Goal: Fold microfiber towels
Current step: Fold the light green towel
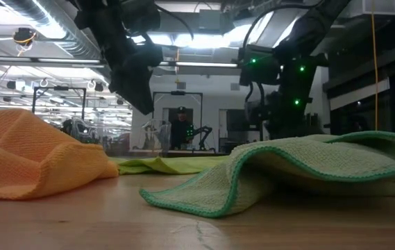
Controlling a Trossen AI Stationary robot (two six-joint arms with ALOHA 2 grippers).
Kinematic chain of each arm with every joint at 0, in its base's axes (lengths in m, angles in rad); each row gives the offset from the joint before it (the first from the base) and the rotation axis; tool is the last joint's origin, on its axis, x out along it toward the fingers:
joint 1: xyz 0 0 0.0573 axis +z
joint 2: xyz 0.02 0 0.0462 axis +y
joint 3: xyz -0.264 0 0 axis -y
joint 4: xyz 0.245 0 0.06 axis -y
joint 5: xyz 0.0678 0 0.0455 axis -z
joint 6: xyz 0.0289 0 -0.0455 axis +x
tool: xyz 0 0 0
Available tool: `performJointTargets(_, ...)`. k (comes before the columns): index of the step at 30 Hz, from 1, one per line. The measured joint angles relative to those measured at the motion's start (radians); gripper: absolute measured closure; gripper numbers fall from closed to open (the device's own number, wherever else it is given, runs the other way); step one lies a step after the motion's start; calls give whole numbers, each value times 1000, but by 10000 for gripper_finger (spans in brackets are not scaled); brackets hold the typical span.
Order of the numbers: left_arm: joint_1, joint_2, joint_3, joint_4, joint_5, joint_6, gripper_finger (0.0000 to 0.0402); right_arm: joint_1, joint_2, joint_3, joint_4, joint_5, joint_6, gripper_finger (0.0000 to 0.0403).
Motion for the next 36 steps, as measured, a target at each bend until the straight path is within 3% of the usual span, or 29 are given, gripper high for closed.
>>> performJointTargets(19,-20,0,-16,11,-61,6,275,-10,13,0,71,9,-150,250)
performJointTargets(23,-20,0,-16,12,-61,6,275,-10,14,0,71,2,-147,283)
performJointTargets(30,-20,0,-16,13,-61,6,275,-7,16,-1,79,1,-10,390)
performJointTargets(36,-20,0,-16,16,-98,7,275,22,-8,21,37,87,6,397)
